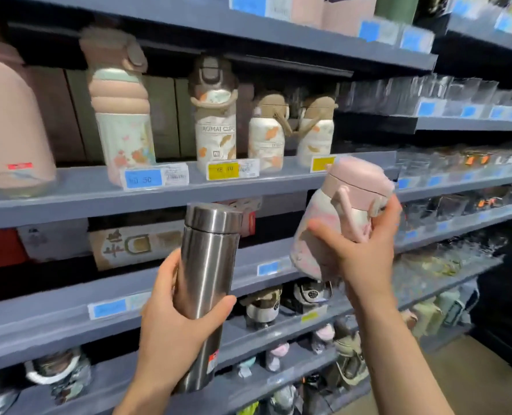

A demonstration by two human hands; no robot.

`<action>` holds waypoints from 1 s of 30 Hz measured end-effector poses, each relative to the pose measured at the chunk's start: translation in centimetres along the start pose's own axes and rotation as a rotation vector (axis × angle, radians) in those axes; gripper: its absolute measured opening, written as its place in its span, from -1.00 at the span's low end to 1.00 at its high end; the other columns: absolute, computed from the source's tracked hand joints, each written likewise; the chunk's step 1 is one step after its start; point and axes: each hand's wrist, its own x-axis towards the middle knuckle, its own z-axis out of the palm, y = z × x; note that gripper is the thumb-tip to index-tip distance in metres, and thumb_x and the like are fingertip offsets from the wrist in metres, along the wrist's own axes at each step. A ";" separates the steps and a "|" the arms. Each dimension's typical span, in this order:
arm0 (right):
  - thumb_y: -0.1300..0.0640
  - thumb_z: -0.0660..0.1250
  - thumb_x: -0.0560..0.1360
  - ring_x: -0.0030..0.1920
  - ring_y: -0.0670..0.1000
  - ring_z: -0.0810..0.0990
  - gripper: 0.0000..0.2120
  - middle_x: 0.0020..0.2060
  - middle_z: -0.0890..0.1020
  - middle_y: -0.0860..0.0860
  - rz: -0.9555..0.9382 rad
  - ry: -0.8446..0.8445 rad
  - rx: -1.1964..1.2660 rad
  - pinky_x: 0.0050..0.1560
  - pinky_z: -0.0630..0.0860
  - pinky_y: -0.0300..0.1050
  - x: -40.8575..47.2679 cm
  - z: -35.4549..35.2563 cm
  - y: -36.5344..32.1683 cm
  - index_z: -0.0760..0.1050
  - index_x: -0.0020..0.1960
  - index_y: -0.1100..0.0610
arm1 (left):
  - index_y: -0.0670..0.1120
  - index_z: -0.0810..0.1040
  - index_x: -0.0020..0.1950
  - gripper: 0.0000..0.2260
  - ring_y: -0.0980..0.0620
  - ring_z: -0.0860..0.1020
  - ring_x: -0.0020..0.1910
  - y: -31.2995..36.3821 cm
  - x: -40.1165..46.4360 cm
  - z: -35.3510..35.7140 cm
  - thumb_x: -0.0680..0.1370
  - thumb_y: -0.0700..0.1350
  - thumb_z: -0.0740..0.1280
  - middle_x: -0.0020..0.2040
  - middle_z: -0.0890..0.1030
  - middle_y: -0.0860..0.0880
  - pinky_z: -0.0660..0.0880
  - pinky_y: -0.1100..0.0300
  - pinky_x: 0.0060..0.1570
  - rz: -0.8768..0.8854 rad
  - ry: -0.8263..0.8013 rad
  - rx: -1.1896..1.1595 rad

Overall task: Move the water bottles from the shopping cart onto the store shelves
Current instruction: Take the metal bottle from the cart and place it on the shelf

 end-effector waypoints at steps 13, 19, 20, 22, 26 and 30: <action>0.48 0.50 0.28 0.25 -0.30 0.46 -0.13 0.30 0.26 -0.20 -0.231 -0.080 0.356 0.16 0.52 -0.21 21.1 -5.5 6.0 0.09 0.35 0.01 | 0.34 0.28 0.24 -0.22 0.55 0.45 -0.05 3.4 7.1 18.7 0.22 -0.13 0.61 0.08 0.43 0.41 0.36 0.35 -0.02 0.045 0.418 0.047; 0.42 0.54 0.28 0.26 -0.30 0.42 -0.10 0.37 0.19 0.01 -0.286 0.061 0.377 0.18 0.48 -0.25 27.0 -7.9 7.1 0.01 0.36 0.12 | 0.22 0.33 0.35 -0.22 0.43 0.48 0.05 3.5 9.2 22.6 0.20 -0.04 0.58 0.12 0.49 0.36 0.41 0.18 0.09 0.063 0.471 0.015; 0.46 0.52 0.28 0.22 -0.32 0.45 -0.09 0.37 0.18 -0.01 -0.260 0.062 0.418 0.13 0.51 -0.26 28.0 -7.9 7.1 0.00 0.36 0.10 | 0.19 0.33 0.37 -0.21 0.44 0.48 0.04 3.5 9.5 23.0 0.20 -0.06 0.58 0.12 0.49 0.35 0.41 0.18 0.10 0.066 0.473 0.016; 0.52 0.48 0.29 0.14 -0.34 0.53 -0.07 0.33 0.17 -0.09 -0.189 0.026 0.446 0.03 0.55 -0.26 30.2 -7.7 7.7 0.00 0.38 0.03 | 0.20 0.33 0.36 -0.20 0.45 0.48 0.02 3.4 10.0 23.6 0.18 -0.04 0.57 0.12 0.49 0.34 0.41 0.19 0.08 0.070 0.464 0.022; 0.22 0.57 0.20 0.26 -0.14 0.48 -0.05 0.31 0.31 -0.15 -0.142 -0.095 0.091 0.18 0.55 -0.04 33.8 -7.2 10.2 0.11 0.36 -0.22 | 0.14 0.32 0.42 -0.13 0.30 0.50 0.11 3.4 10.7 23.8 0.12 0.07 0.52 0.20 0.51 0.21 0.42 0.15 0.12 0.071 0.432 0.051; 0.15 0.59 0.26 -0.04 -0.23 0.45 -0.18 0.01 0.42 -0.24 -0.067 -0.386 -0.287 -0.10 0.42 -0.30 35.7 -7.1 12.0 0.18 0.34 -0.09 | 0.22 0.32 0.35 -0.18 0.47 0.47 0.01 3.4 11.0 23.7 0.13 0.04 0.53 0.14 0.48 0.33 0.37 0.34 -0.03 0.073 0.437 0.056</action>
